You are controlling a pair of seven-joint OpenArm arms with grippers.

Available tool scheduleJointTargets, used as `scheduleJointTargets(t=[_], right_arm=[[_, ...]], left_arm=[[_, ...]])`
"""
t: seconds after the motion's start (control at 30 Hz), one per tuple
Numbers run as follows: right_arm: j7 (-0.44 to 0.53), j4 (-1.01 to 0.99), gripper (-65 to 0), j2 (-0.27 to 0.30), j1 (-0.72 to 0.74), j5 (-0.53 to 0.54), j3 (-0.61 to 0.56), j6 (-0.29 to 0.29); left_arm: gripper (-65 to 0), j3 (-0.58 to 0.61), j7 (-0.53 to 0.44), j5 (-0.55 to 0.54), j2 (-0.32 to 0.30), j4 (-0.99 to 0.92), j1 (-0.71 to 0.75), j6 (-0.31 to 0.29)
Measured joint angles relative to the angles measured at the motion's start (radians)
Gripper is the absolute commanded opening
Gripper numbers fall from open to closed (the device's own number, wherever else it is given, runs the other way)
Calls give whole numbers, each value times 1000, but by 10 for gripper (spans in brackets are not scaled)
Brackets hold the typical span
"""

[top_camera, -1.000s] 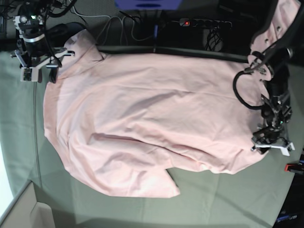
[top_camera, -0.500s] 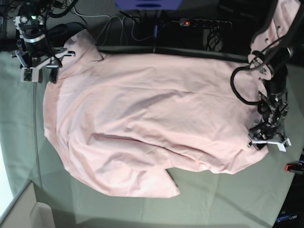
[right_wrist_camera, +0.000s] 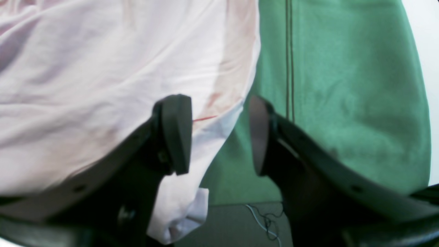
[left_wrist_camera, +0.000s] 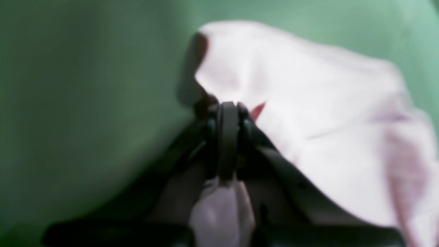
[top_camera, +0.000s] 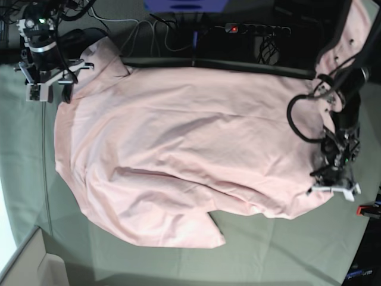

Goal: Layout the t-shirt on the table in an organized manner, then fold the t-shirt properly
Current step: 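Release the shirt with the left gripper and grasp its hem edge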

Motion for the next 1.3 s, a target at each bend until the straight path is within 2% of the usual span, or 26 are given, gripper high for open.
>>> scheduleJointTargets(t=[0.1,0.23,0.37,0.6,0.73,0.93,0.97,1.03,1.13,1.2,1.3], right_arm=[[-1,0,-376,0,0,0,0,0],[0,0,-376,0,0,0,0,0],[0,0,-376,-1,0,0,0,0],[0,0,-376,0,1,0,1,0],[0,0,-376,0,0,0,1,0],[0,0,-376,0,0,0,1,0],[0,0,-376,0,0,0,1,0],[0,0,-376,0,0,0,1,0],[-1,0,-375,0,0,0,1,0],[0,0,-375,0,0,0,1,0],[0,0,-375,0,0,0,1,0]], left_arm=[[-649,25,-3,0,1,2,-66,-7],[-649,184,-13,-2,-1,3,-129,-5],[-649,306,-8,-1,56,32,-156,0],[-649,452,5,-1,126,265,-157,-3],[-646,502,-2,-3,146,364,-166,-8],[-639,552,5,-2,159,379,-168,-8],[-620,567,5,0,153,374,-171,-8],[-540,591,-12,-2,150,333,-180,-7],[-372,613,-14,-2,151,220,-186,-8],[-283,614,6,-2,155,158,-172,-9],[-241,609,-2,-1,151,147,-126,-8]])
